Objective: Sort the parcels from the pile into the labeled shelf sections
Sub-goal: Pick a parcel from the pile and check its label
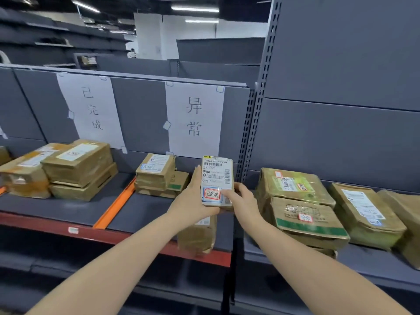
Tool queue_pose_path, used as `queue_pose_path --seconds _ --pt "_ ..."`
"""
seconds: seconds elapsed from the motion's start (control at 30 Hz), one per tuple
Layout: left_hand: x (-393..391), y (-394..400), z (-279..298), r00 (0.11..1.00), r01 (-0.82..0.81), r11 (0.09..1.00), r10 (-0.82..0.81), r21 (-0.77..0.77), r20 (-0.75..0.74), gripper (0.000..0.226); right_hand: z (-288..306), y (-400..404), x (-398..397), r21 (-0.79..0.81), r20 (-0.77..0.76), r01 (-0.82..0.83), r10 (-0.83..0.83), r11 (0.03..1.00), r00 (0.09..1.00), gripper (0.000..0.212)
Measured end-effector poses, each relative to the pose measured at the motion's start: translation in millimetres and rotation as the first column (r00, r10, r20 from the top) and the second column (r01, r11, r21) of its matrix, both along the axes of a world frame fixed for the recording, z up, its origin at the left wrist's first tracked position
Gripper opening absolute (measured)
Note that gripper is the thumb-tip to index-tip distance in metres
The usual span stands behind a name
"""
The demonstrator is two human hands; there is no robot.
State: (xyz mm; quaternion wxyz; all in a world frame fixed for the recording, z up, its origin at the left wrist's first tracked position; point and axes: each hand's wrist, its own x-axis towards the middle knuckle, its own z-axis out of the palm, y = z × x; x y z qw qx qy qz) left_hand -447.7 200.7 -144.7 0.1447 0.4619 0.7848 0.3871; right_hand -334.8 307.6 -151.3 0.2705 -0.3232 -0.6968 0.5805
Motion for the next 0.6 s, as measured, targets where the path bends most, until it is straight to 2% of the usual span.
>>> queue_pose_path --seconds 0.17,0.33,0.6 --pt "-21 -29 1 0.999 -0.024 0.999 0.023 0.039 0.028 0.129 2 -18 -28 0.031 0.011 -0.048 0.047 0.998 0.999 0.033" --pt "-41 -43 -7 0.995 -0.096 0.995 0.095 0.034 0.025 0.124 -3 -24 -52 0.017 0.02 -0.095 0.095 0.995 0.995 0.043" --pt "-64 -59 -14 0.985 -0.157 0.987 0.154 0.042 0.075 0.126 -12 -21 -81 0.03 0.043 -0.251 0.249 0.968 0.967 0.028"
